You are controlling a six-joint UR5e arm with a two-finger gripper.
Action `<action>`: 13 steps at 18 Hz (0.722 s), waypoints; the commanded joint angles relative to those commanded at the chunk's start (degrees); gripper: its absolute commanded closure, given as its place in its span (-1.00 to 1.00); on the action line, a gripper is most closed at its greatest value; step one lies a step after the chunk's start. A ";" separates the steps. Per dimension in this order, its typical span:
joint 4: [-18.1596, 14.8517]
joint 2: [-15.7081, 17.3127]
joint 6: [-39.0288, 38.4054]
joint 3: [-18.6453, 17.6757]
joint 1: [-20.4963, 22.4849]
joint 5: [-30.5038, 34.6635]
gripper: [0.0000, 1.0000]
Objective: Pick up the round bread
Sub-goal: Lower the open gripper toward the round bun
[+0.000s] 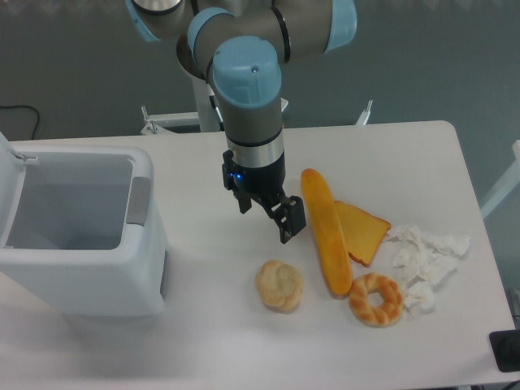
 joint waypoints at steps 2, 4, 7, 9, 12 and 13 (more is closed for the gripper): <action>0.09 0.00 0.44 0.26 0.00 0.00 -1.00; 0.17 0.00 0.44 0.26 0.00 -0.09 -1.00; 0.35 0.09 0.35 1.31 0.00 -1.75 -1.00; 0.70 0.09 0.00 2.28 -0.09 -4.82 -1.00; 1.76 -1.32 -0.09 2.99 -0.35 -5.19 -1.00; 2.19 -1.32 -0.09 2.21 -0.44 -5.19 -1.00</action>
